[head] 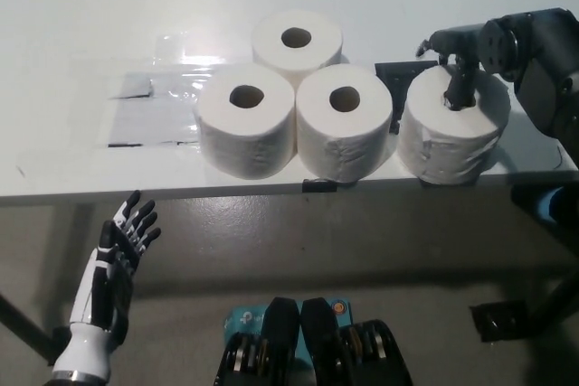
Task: A few rolls of toilet paper are kept infront of the robot and the robot uses its right hand to lift one of the rolls and and places it on top of the other rolls to stack it.
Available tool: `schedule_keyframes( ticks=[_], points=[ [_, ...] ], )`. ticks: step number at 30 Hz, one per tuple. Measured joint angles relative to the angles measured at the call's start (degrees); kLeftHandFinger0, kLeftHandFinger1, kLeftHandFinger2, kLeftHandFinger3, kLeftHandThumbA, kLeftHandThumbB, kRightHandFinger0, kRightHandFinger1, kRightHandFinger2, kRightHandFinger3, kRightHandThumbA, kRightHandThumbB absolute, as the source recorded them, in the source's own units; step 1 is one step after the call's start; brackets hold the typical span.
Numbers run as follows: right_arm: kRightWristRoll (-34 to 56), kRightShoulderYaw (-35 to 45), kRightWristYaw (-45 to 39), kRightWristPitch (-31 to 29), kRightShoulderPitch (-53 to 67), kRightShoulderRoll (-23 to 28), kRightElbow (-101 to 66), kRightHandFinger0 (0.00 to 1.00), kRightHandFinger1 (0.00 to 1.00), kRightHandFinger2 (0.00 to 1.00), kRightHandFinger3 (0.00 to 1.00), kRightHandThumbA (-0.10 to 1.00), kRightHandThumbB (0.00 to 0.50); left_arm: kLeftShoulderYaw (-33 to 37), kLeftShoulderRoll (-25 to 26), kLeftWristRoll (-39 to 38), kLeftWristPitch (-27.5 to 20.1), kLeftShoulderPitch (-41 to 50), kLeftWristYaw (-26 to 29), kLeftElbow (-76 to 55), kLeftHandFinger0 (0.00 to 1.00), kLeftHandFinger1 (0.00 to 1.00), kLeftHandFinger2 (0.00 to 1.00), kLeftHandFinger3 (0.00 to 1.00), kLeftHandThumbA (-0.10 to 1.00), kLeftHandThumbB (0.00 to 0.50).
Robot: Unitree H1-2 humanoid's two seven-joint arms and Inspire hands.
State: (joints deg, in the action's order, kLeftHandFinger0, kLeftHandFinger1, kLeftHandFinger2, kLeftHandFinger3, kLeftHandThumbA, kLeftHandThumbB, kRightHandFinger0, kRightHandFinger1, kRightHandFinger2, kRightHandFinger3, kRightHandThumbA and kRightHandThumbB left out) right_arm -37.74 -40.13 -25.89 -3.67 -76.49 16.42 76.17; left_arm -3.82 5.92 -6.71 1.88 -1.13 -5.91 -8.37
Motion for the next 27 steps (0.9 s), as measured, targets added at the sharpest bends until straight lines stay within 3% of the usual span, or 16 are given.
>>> schedule_keyframes(
  ticks=[1, 4, 6, 7, 8, 9, 12, 13, 17, 20, 21, 22, 23, 25, 26, 27],
  points=[
    [-0.01, -0.01, 0.44, -0.19, 0.04, 0.00, 0.09, 1.00, 1.00, 1.00, 1.00, 1.00, 0.078, -0.10, 0.00, -0.11, 0.00, -0.06, 0.00, 0.01, 1.00, 1.00, 1.00, 1.00, 1.00, 0.500],
    [-0.07, -0.21, 1.54, -0.73, 0.13, 0.00, 0.11, 1.00, 1.00, 1.00, 1.00, 0.97, 0.053, -0.45, 0.00, -0.63, 0.00, -0.26, 0.00, 0.02, 1.00, 1.00, 1.00, 1.00, 1.00, 0.500],
    [-0.27, -0.67, 2.54, -1.07, 0.24, 0.00, 0.10, 0.93, 0.93, 0.94, 0.86, 0.91, 0.054, -0.62, 0.00, -0.86, 0.03, -0.38, 0.00, 0.01, 1.00, 1.00, 1.00, 1.00, 1.00, 0.500],
    [-0.44, -1.08, 3.06, -1.17, 0.28, 0.00, 0.09, 1.00, 1.00, 1.00, 0.97, 0.87, 0.044, -0.66, 0.00, -0.91, 0.06, -0.41, 0.00, 0.01, 1.00, 1.00, 1.00, 1.00, 1.00, 0.500],
    [-0.57, -1.34, 3.48, -1.21, 0.30, -0.01, 0.09, 1.00, 1.00, 1.00, 0.99, 0.85, 0.031, -0.68, 0.00, -0.93, 0.10, -0.45, 0.01, 0.01, 1.00, 1.00, 1.00, 1.00, 1.00, 0.500],
    [-0.75, -1.64, 3.88, -1.32, 0.30, -0.01, 0.09, 0.88, 0.89, 0.93, 0.88, 0.81, 0.009, -0.74, 0.00, -0.96, 0.15, -0.50, 0.01, 0.01, 1.00, 1.00, 1.00, 1.00, 1.00, 0.500],
    [-1.57, -2.56, 5.81, -1.52, 0.44, -0.01, 0.00, 0.58, 0.62, 0.68, 0.76, 0.74, 0.000, -0.96, -0.01, -1.08, 0.23, -0.73, 0.01, 0.00, 1.00, 1.00, 1.00, 1.00, 1.00, 0.500],
    [-1.85, -2.86, 6.63, -1.54, 0.50, -0.01, -0.01, 0.38, 0.43, 0.51, 0.68, 0.70, 0.000, -1.03, -0.03, -1.11, 0.25, -0.79, 0.02, 0.00, 1.00, 1.00, 1.00, 1.00, 1.00, 0.500],
    [-2.63, -3.70, 9.77, -1.82, 0.73, 0.02, -0.13, 0.01, 0.07, 0.19, 0.46, 0.60, 0.009, -1.22, -0.03, -1.15, 0.25, -0.83, 0.01, 0.02, 1.00, 1.00, 1.00, 1.00, 1.00, 0.500],
    [-2.96, -4.25, 11.49, -2.03, 0.79, 0.05, -0.09, 0.00, 0.03, 0.17, 0.39, 0.65, 0.000, -1.27, -0.03, -1.16, 0.28, -0.82, 0.01, 0.04, 1.00, 1.00, 1.00, 1.00, 1.00, 0.500],
    [-3.13, -4.54, 13.08, -2.13, 1.00, 0.07, -0.05, 0.03, 0.08, 0.22, 0.46, 0.69, 0.000, -1.27, -0.07, -1.15, 0.34, -0.82, 0.01, 0.04, 1.00, 1.00, 1.00, 1.00, 1.00, 0.500],
    [-3.18, -4.59, 13.58, -2.17, 1.01, 0.08, -0.04, 0.20, 0.25, 0.39, 0.59, 0.74, 0.000, -1.28, -0.08, -1.16, 0.36, -0.81, 0.01, 0.04, 1.00, 1.00, 1.00, 1.00, 1.00, 0.500],
    [-3.28, -4.55, 14.88, -2.20, 1.01, 0.09, 0.11, 0.34, 0.33, 0.49, 0.69, 0.87, 0.014, -1.30, -0.10, -1.16, 0.39, -0.81, 0.01, 0.04, 1.00, 1.00, 1.00, 1.00, 1.00, 0.500],
    [-3.40, -4.29, 16.06, -2.13, 0.83, 0.09, 0.62, 0.08, 0.13, 0.30, 0.52, 0.94, 0.115, -1.43, -0.12, -1.16, 0.44, -0.81, 0.03, -0.05, 1.00, 1.00, 1.00, 1.00, 1.00, 0.500],
    [-3.34, -3.81, 15.97, -1.93, 0.66, 0.04, 1.18, 0.11, 0.21, 0.39, 0.60, 0.86, 0.186, -1.52, -0.12, -1.16, 0.46, -0.82, 0.04, -0.11, 1.00, 1.00, 1.00, 1.00, 1.00, 0.500],
    [-3.12, -2.87, 15.34, -1.62, 0.41, -0.08, 1.96, 0.27, 0.41, 0.62, 0.85, 0.77, 0.330, -1.68, -0.10, -1.16, 0.47, -0.82, 0.05, -0.21, 1.00, 1.00, 1.00, 1.00, 1.00, 0.500]
  ],
)
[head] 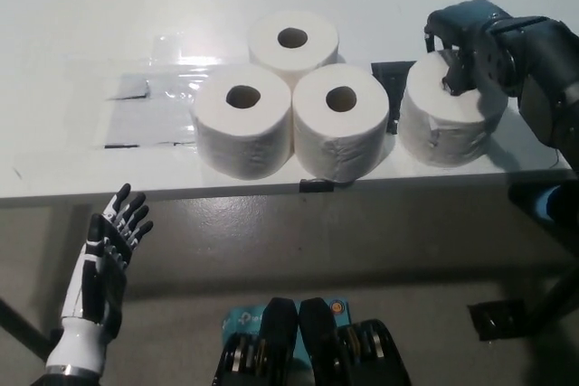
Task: A few rolls of toilet paper are kept infront of the robot and the robot uses its right hand to lift one of the rolls and and places it on top of the other rolls to stack it.
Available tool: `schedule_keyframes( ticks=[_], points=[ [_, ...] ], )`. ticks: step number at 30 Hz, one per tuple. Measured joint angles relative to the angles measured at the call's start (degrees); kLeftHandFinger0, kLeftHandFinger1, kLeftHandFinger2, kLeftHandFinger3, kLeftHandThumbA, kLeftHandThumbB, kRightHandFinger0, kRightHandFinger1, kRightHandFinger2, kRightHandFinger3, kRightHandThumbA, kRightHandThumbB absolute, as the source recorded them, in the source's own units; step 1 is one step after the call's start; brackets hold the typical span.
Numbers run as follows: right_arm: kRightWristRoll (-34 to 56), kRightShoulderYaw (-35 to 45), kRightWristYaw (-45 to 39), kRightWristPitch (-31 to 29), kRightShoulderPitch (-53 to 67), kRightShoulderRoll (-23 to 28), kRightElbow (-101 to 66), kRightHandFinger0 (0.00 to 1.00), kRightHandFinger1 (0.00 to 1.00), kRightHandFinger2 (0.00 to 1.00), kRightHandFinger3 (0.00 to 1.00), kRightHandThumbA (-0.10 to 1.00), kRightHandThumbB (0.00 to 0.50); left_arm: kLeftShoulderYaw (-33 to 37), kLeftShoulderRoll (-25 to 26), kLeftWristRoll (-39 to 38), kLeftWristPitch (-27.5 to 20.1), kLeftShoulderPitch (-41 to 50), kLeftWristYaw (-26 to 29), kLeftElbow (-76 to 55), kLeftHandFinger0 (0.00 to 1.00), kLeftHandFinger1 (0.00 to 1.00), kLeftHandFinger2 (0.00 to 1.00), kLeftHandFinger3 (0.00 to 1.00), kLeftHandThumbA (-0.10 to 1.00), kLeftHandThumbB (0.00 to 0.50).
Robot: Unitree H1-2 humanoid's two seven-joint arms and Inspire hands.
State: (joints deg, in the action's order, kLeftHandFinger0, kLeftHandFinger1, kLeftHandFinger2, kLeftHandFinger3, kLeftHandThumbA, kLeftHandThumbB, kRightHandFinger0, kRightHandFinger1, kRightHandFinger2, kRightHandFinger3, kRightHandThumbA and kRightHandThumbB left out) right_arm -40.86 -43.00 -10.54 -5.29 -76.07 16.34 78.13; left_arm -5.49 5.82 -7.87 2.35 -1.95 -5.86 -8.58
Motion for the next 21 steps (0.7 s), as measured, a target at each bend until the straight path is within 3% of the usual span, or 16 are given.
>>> schedule_keyframes(
  ticks=[1, 2, 3, 4, 6, 9, 12, 14, 16, 18, 19, 20, 21],
  points=[
    [0.23, 0.69, -1.14, 0.57, -0.30, -0.12, 0.79, 0.32, 0.49, 0.72, 0.97, 0.73, 0.372, -0.12, 0.02, -0.01, 0.01, -0.01, -0.01, -0.03, 1.00, 1.00, 1.00, 1.00, 1.00, 0.500],
    [0.41, 1.07, -2.33, 1.17, -0.53, -0.17, 1.30, 0.37, 0.60, 0.89, 1.00, 0.68, 0.427, -0.21, 0.01, -0.01, 0.05, -0.02, -0.01, -0.01, 1.00, 1.00, 1.00, 1.00, 1.00, 0.500],
    [0.59, 1.31, -3.48, 1.76, -0.80, -0.23, 1.79, 0.66, 0.90, 1.00, 1.00, 0.74, 0.425, -0.25, 0.01, -0.01, 0.11, -0.02, -0.01, 0.00, 1.00, 1.00, 1.00, 1.00, 1.00, 0.500],
    [0.65, 1.34, -4.08, 2.00, -0.98, -0.25, 2.00, 0.94, 1.00, 1.00, 1.00, 0.76, 0.469, -0.26, 0.01, 0.00, 0.15, -0.02, -0.01, 0.01, 1.00, 1.00, 1.00, 1.00, 1.00, 0.500],
    [0.71, 1.27, -6.63, 2.63, -1.31, -0.38, 2.43, 1.00, 1.00, 1.00, 1.00, 0.80, 0.451, -0.27, 0.00, 0.01, 0.35, -0.02, -0.02, 0.03, 1.00, 1.00, 1.00, 1.00, 1.00, 0.500],
    [0.70, 1.08, -10.15, 3.41, -1.74, -0.67, 2.89, 1.00, 1.00, 1.00, 1.00, 0.74, 0.497, -0.28, 0.00, 0.01, 0.55, -0.01, -0.02, 0.04, 1.00, 1.00, 1.00, 1.00, 1.00, 0.500],
    [0.66, 0.67, -12.70, 4.07, -2.24, -0.87, 3.12, 1.00, 1.00, 1.00, 1.00, 0.68, 0.500, -0.33, 0.01, 0.00, 0.61, -0.03, -0.03, 0.02, 1.00, 1.00, 1.00, 1.00, 1.00, 0.500],
    [0.68, 0.44, -15.15, 5.12, -2.72, -1.12, 3.53, 0.95, 1.00, 1.00, 1.00, 0.64, 0.480, -0.46, 0.01, 0.00, 0.72, -0.08, -0.02, -0.06, 1.00, 1.00, 1.00, 1.00, 1.00, 0.500],
    [0.84, 0.79, -17.17, 6.36, -2.96, -1.44, 3.77, 0.89, 1.00, 1.00, 1.00, 0.69, 0.484, -0.59, 0.01, -0.01, 0.76, -0.21, -0.01, -0.19, 1.00, 1.00, 1.00, 1.00, 1.00, 0.500],
    [0.89, 1.00, -18.59, 7.24, -3.11, -1.71, 3.79, 0.74, 1.00, 1.00, 1.00, 0.87, 0.433, -0.70, 0.01, -0.03, 0.76, -0.36, -0.01, -0.31, 1.00, 1.00, 1.00, 1.00, 1.00, 0.500],
    [0.89, 1.06, -19.23, 7.65, -3.16, -1.81, 3.79, 0.54, 0.84, 1.00, 1.00, 0.91, 0.440, -0.71, 0.01, -0.04, 0.76, -0.46, -0.02, -0.42, 1.00, 1.00, 1.00, 1.00, 1.00, 0.500],
    [0.89, 1.07, -19.48, 7.88, -3.17, -1.85, 3.78, 0.38, 0.67, 0.87, 1.00, 0.94, 0.409, -0.72, 0.01, -0.05, 0.76, -0.53, -0.02, -0.49, 1.00, 1.00, 1.00, 1.00, 1.00, 0.500],
    [0.88, 1.07, -19.53, 8.12, -3.17, -1.87, 3.76, 0.26, 0.51, 0.68, 0.97, 0.96, 0.284, -0.73, 0.01, -0.05, 0.76, -0.56, -0.02, -0.53, 1.00, 1.00, 1.00, 1.00, 1.00, 0.500]
  ],
)
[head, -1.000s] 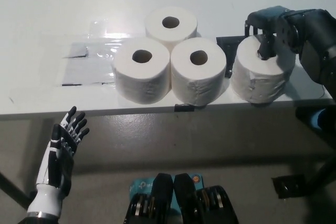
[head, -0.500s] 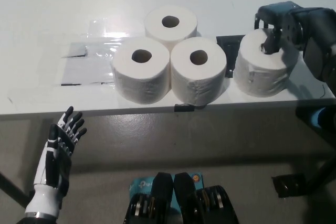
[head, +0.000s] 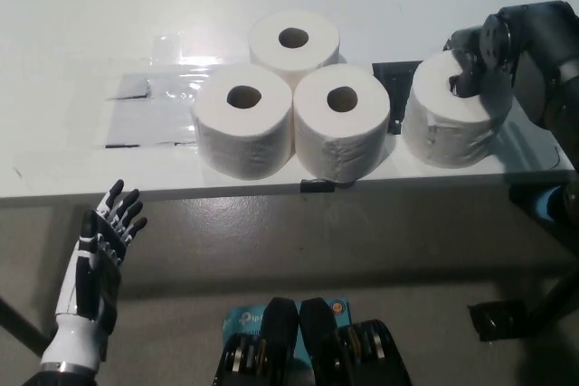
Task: A few rolls of toilet paper are kept infront of the robot and the robot uses its right hand to lift one of the rolls and and places it on top of the other rolls to stack it.
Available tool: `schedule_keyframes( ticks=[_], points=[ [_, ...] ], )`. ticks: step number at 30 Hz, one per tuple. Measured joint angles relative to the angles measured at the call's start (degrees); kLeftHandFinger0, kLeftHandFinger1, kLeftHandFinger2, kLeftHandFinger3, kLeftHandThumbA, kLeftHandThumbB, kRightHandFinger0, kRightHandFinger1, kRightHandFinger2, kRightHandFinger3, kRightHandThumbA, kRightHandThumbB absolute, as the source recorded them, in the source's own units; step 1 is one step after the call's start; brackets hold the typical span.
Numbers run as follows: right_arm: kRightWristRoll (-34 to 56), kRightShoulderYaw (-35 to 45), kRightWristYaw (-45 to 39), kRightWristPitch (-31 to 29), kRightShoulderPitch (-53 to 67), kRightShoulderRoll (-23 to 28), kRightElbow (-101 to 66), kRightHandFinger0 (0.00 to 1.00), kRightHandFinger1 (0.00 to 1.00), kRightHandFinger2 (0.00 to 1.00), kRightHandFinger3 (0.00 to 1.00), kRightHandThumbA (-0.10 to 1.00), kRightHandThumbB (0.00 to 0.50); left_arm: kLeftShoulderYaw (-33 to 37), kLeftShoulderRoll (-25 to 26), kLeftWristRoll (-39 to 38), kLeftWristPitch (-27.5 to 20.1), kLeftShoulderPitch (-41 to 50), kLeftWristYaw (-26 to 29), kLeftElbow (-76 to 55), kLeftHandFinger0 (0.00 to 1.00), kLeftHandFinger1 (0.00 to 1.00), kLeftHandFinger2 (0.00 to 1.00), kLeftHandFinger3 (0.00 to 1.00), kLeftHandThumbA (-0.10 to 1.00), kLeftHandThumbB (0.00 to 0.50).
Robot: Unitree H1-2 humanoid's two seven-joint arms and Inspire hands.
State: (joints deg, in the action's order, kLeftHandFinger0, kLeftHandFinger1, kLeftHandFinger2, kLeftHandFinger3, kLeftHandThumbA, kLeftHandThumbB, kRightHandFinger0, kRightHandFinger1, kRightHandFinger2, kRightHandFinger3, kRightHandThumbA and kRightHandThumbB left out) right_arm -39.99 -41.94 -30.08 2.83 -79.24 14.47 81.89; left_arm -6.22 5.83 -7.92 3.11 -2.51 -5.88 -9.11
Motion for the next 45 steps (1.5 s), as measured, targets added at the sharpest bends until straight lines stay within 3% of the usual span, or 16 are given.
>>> schedule_keyframes(
  ticks=[2, 4, 7, 9, 10, 12, 15, 18, 19, 20, 21, 25, 30, 35, 38, 45],
  points=[
    [0.01, 0.06, -0.16, 0.22, 0.02, -0.01, -0.02, 0.01, 0.17, 0.38, 0.67, 0.94, 0.151, -0.01, 0.00, 0.00, 0.00, -0.04, 0.00, -0.09, 1.00, 1.00, 1.00, 1.00, 1.00, 0.500],
    [-0.10, -0.27, -0.58, -0.21, 0.03, 0.01, -0.09, 0.00, 0.01, 0.23, 0.49, 0.87, 0.135, -0.02, 0.00, 0.01, 0.00, -0.07, 0.00, -0.11, 1.00, 1.00, 1.00, 1.00, 1.00, 0.500],
    [-0.26, -0.85, 0.31, -1.79, 0.54, -0.06, -0.64, 0.25, 0.30, 0.50, 0.67, 0.85, 0.072, -0.10, 0.01, 0.01, 0.00, -0.40, 0.01, -0.13, 1.00, 1.00, 1.00, 1.00, 1.00, 0.500],
    [-0.22, -0.60, 1.69, -2.49, 0.98, 0.00, -1.13, 0.66, 0.66, 0.76, 0.84, 0.83, 0.051, -0.21, 0.02, 0.01, -0.01, -0.60, 0.01, -0.15, 1.00, 1.00, 1.00, 1.00, 1.00, 0.500],
    [-0.09, -0.06, 2.55, -2.68, 1.16, 0.08, -1.24, 0.36, 0.35, 0.49, 0.66, 0.82, 0.048, -0.25, 0.02, 0.01, -0.01, -0.64, 0.01, -0.14, 1.00, 1.00, 1.00, 1.00, 1.00, 0.500],
    [0.15, 1.09, 3.89, -3.16, 1.44, 0.23, -1.34, 0.21, 0.24, 0.40, 0.63, 0.83, 0.043, -0.27, 0.02, -0.02, -0.01, -0.64, 0.00, -0.14, 1.00, 1.00, 1.00, 1.00, 1.00, 0.500],
    [0.65, 3.11, 7.28, -4.04, 2.39, 0.40, -1.54, 0.78, 0.82, 0.92, 0.94, 0.84, 0.024, -0.26, 0.02, -0.02, 0.00, -0.65, 0.00, -0.15, 1.00, 1.00, 1.00, 1.00, 1.00, 0.500],
    [0.82, 3.95, 10.18, -4.88, 3.06, 0.59, -2.17, 0.55, 0.64, 0.72, 0.83, 0.85, 0.023, -0.24, 0.01, -0.02, 0.00, -0.65, -0.01, -0.14, 1.00, 1.00, 1.00, 1.00, 1.00, 0.500],
    [0.81, 4.06, 10.83, -5.04, 3.22, 0.60, -2.37, 0.37, 0.47, 0.57, 0.75, 0.87, 0.022, -0.23, 0.01, -0.02, 0.01, -0.66, -0.01, -0.14, 1.00, 1.00, 1.00, 1.00, 1.00, 0.500],
    [0.80, 4.19, 11.62, -5.24, 3.43, 0.62, -2.66, 0.02, 0.05, 0.22, 0.43, 0.91, 0.031, -0.24, 0.02, -0.02, 0.01, -0.65, -0.01, -0.14, 1.00, 1.00, 1.00, 1.00, 1.00, 0.500],
    [0.80, 4.37, 12.70, -5.56, 3.62, 0.72, -2.97, 0.00, 0.02, 0.23, 0.40, 0.93, 0.032, -0.25, 0.03, -0.02, 0.01, -0.64, -0.01, -0.13, 1.00, 1.00, 1.00, 1.00, 1.00, 0.500],
    [0.77, 5.08, 16.65, -6.78, 4.40, 1.30, -4.21, 0.09, 0.29, 0.60, 0.54, 1.00, 0.043, -0.25, 0.01, -0.01, 0.05, -0.65, -0.01, -0.13, 1.00, 1.00, 1.00, 1.00, 1.00, 0.500],
    [0.46, 5.28, 21.07, -7.77, 5.54, 2.02, -6.48, 0.00, 0.00, 0.24, 0.24, 0.76, 0.000, -0.25, 0.01, 0.00, 0.07, -0.65, -0.01, -0.03, 1.00, 1.00, 1.00, 1.00, 1.00, 0.500],
    [-0.52, 4.61, 25.47, -8.01, 6.31, 2.05, -7.79, 0.00, 0.00, 0.30, 0.13, 0.79, 0.000, -0.23, 0.00, 0.02, 0.10, -0.62, -0.01, 0.13, 1.00, 1.00, 1.00, 1.00, 1.00, 0.500],
    [-1.27, 3.70, 28.10, -7.98, 6.61, 2.04, -8.24, 0.00, 0.05, 0.44, 0.27, 0.81, 0.000, -0.23, 0.00, 0.04, 0.15, -0.61, -0.01, 0.22, 1.00, 1.00, 1.00, 1.00, 1.00, 0.496],
    [-2.83, 2.61, 35.31, -7.94, 8.05, 2.07, -9.59, 0.00, 0.00, 0.39, 0.57, 0.63, 0.000, -0.22, 0.00, 0.05, 0.19, -0.57, -0.01, 0.85, 1.00, 1.00, 1.00, 1.00, 1.00, 0.500]
  ],
)
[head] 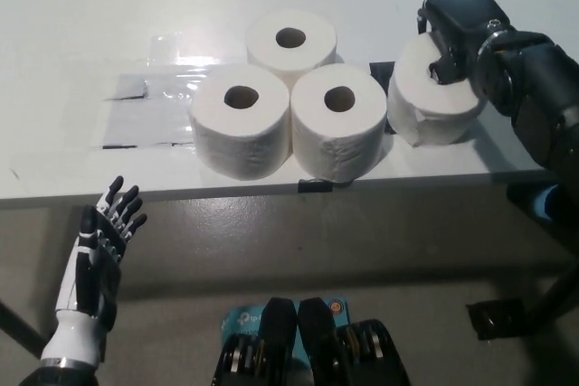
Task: A few rolls of toilet paper are kept infront of the robot and the robot uses its right hand to lift one of the rolls and and places it on top of the other rolls to stack it.
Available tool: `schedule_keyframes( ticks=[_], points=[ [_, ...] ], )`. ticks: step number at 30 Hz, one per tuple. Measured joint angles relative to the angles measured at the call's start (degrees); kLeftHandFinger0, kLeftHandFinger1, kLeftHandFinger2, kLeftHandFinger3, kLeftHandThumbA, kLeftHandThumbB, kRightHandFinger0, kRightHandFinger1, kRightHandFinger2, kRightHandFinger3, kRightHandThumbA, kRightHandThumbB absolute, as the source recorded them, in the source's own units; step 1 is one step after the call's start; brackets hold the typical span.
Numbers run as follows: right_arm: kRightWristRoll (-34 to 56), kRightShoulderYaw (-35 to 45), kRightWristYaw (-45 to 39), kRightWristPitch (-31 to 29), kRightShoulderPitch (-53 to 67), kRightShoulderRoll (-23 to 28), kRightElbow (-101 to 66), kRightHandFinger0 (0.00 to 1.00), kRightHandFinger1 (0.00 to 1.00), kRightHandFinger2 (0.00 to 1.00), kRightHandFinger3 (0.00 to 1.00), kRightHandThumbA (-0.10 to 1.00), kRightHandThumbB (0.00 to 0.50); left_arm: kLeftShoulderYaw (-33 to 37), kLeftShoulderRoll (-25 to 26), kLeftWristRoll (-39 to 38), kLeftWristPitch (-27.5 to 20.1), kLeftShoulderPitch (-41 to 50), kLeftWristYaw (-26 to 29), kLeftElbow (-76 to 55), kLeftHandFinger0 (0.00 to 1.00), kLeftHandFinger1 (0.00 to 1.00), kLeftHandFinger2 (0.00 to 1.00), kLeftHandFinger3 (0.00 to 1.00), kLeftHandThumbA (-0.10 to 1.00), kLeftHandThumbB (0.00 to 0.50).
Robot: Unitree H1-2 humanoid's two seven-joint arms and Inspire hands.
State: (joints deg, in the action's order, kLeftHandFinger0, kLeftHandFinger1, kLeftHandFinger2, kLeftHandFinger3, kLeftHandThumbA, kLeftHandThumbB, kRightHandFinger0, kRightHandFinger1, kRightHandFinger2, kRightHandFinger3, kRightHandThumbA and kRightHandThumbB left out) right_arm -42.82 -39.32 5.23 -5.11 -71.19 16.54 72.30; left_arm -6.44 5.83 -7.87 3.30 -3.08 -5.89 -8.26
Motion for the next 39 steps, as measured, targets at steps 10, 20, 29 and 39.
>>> schedule_keyframes(
  ticks=[10, 20, 29, 39],
  points=[
    [-1.65, 0.02, 10.48, 0.48, 3.10, 0.44, -3.08, 0.00, 0.00, 0.32, 0.56, 0.52, 0.000, -0.02, 0.00, 0.00, 0.02, 0.65, 0.00, 0.43, 1.00, 1.00, 1.00, 1.00, 1.00, 0.493],
    [-3.85, 1.26, 20.73, 1.47, 8.68, 2.40, -10.37, 0.00, 0.00, 0.32, 0.73, 0.59, 0.000, -0.03, 0.00, 0.00, 0.02, 2.57, 0.00, 0.44, 1.00, 1.00, 1.00, 1.00, 1.00, 0.446],
    [-7.44, 4.45, 28.62, 3.90, 14.25, 5.66, -21.33, 0.00, 0.00, 0.29, 0.58, 0.75, 0.000, -0.07, 0.00, -0.01, 0.01, 3.73, 0.01, 0.40, 1.00, 1.00, 1.00, 1.00, 1.00, 0.474],
    [-14.90, 11.60, 34.88, 9.41, 14.06, 11.07, -41.32, 0.00, 0.00, 0.15, 0.40, 0.59, 0.000, -0.74, 0.02, -0.51, -0.25, 3.90, 0.01, -0.68, 1.00, 1.00, 1.00, 1.00, 1.00, 0.500]
  ],
)
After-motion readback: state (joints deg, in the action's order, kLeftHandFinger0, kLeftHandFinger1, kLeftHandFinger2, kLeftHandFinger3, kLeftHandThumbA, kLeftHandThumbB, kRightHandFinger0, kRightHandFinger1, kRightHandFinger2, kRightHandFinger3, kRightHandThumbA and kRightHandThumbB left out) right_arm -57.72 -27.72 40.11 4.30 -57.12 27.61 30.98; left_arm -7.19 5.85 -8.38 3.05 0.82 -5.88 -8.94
